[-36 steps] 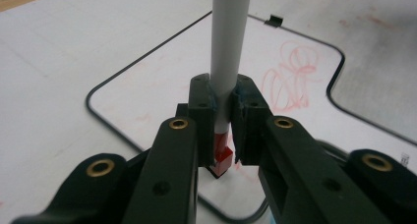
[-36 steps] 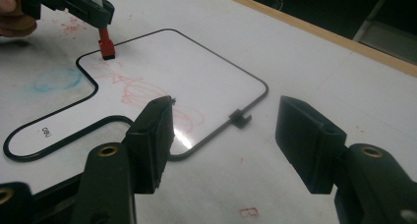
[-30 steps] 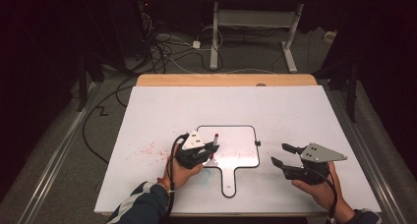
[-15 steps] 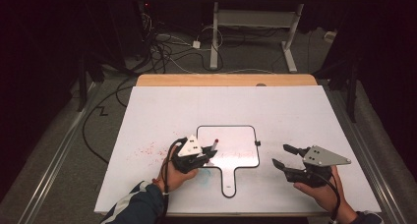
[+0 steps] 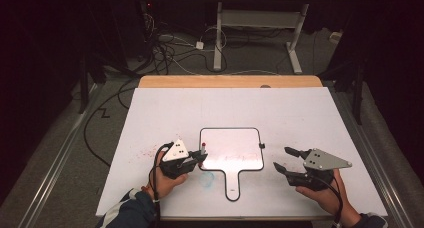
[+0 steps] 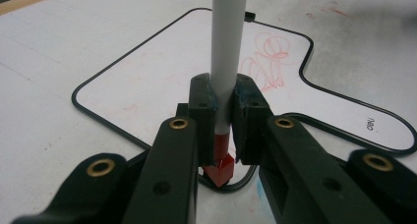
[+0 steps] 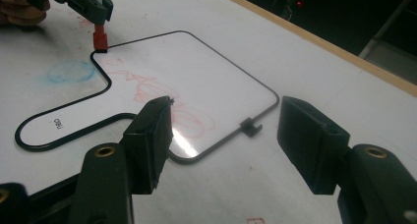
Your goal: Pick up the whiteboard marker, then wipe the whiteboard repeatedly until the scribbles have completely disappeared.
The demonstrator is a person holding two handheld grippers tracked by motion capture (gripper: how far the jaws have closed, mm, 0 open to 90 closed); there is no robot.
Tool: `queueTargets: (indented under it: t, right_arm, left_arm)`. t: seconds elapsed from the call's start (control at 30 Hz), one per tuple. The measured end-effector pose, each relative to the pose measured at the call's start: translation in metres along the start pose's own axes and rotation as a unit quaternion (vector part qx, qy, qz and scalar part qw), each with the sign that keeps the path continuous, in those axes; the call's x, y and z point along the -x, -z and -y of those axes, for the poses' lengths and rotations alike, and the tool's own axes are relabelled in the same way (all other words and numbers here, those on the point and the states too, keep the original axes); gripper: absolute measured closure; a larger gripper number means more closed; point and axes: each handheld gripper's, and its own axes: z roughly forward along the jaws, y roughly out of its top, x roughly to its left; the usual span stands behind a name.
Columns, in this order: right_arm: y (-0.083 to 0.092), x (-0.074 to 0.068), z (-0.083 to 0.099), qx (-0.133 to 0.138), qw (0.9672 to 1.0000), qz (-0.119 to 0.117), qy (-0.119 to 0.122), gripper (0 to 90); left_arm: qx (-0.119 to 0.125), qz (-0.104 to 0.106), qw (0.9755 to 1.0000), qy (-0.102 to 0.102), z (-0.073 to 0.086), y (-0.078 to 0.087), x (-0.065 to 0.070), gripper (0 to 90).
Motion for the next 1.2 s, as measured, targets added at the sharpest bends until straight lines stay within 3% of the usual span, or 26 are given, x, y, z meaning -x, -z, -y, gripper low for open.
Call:
queueTargets:
  t: [0.17, 0.33, 0.6, 1.03, 1.2]
  right_arm:
    - [-0.001, -0.001, 0.000, -0.004, 1.0000, -0.002, 0.004, 38.8]
    - [-0.002, -0.001, 0.000, -0.010, 0.9999, -0.002, 0.009, 38.7]
    - [-0.003, -0.002, 0.001, -0.010, 0.9999, -0.001, 0.007, 38.0]
    - [-0.004, -0.002, 0.003, -0.011, 0.9999, 0.006, 0.011, 34.3]
    - [-0.004, -0.002, 0.003, -0.009, 0.9999, 0.006, 0.011, 33.7]
  left_arm:
    - [-0.004, -0.002, 1.0000, 0.003, 0.000, 0.002, 0.000, 78.9]
    - [0.001, -0.007, 0.9998, 0.018, -0.004, -0.008, 0.001, 79.1]
    - [0.009, -0.001, 0.9999, 0.010, -0.016, -0.030, 0.005, 79.1]
    - [0.008, 0.005, 1.0000, 0.003, -0.018, -0.034, 0.012, 79.1]
    - [0.010, 0.022, 0.9997, -0.004, -0.026, -0.049, 0.019, 79.1]
